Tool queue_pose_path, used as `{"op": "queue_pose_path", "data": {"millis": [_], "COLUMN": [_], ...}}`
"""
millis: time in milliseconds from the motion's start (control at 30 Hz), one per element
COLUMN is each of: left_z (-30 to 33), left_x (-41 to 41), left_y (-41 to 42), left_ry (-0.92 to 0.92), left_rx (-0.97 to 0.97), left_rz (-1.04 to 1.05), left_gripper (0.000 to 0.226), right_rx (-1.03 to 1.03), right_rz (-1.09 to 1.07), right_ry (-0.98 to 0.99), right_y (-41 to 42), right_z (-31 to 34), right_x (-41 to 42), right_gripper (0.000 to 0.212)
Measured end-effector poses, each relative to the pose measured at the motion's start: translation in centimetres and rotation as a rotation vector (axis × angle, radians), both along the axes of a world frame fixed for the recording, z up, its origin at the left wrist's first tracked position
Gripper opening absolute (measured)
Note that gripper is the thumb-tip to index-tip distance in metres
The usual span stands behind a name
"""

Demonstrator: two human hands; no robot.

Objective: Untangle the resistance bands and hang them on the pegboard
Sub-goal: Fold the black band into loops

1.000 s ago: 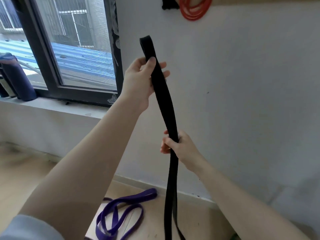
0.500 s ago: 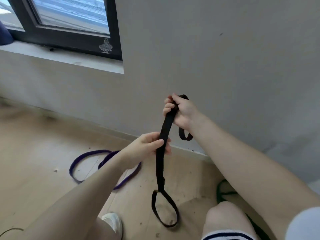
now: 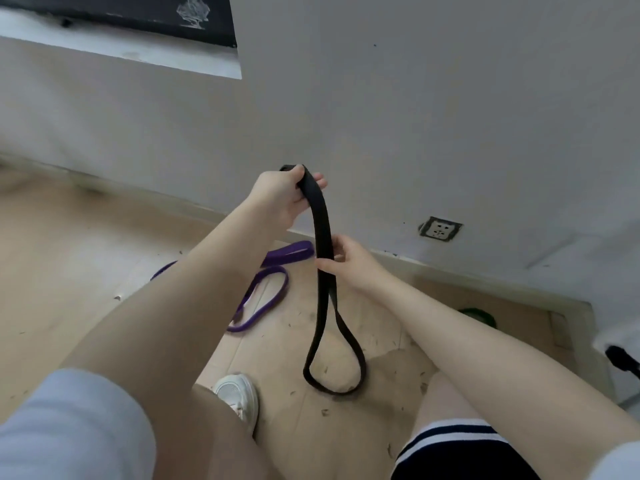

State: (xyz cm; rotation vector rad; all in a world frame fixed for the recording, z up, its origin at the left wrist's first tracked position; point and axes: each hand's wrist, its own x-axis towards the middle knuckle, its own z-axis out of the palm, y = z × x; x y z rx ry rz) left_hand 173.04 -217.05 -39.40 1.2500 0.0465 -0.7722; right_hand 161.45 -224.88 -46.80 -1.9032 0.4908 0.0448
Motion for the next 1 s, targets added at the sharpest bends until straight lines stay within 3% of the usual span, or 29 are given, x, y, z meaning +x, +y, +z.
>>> {"op": "queue_pose_path", "data": {"millis": [133,233,300,400,500,600,700,867,1000], "left_z": [-0.8,-2.7,-3.5,-2.9,-2.1,-2.3,-2.2,-2.6,-3.2], "left_x": [1.9,0.7,-0.7,-1.9,-2.5,-3.0,-2.7,-2.4,-1.9], "left_y": [1.2,2.4,2.7,2.6,2.9,2.8,2.5,2.0,2.2], "left_ry": [0.151,0.033,-0.028,-0.037,-0.32,-0.651,-0.716,-0.811,-0.763], "left_rx": [-0.18,0.022,0.123,0.062,0.137,0.287,0.318,0.405,0.408], "left_rz": [0.2,-0.086,-0.259,-0.245,-0.209,-0.127,-0.019,-0.1,-0.101], "left_gripper": [0.037,0.057,0.055,0.044,0.031,0.021,0.015,0.01,0.009], "right_rx": [-0.059,0.005,0.051,0.156,0.252,0.181,0.248,0.34,0.386], "right_rz": [-0.072,-0.005,0.033,-0.004,-0.102,-0.169,-0.228,-0.278,-0.302], "right_ry": [-0.125,-0.239,-0.214,-0.174,-0.164,-0.142,-0.16,-0.173,-0.225], "right_y": [0.1,-0.8,-1.1,-1.3,-2.0,-2.3,-2.4,-2.8,-2.7], "right_z": [1.0,3.8,5.1,6.3,7.0,7.0,6.6,5.5,4.5], "right_x": [1.3,2.8,3.8,4.6,4.5,4.5,4.7,4.1,3.9], "right_gripper": [0.025,0.023,0.025,0.026,0.02,0.024,0.021,0.017,0.018]}}
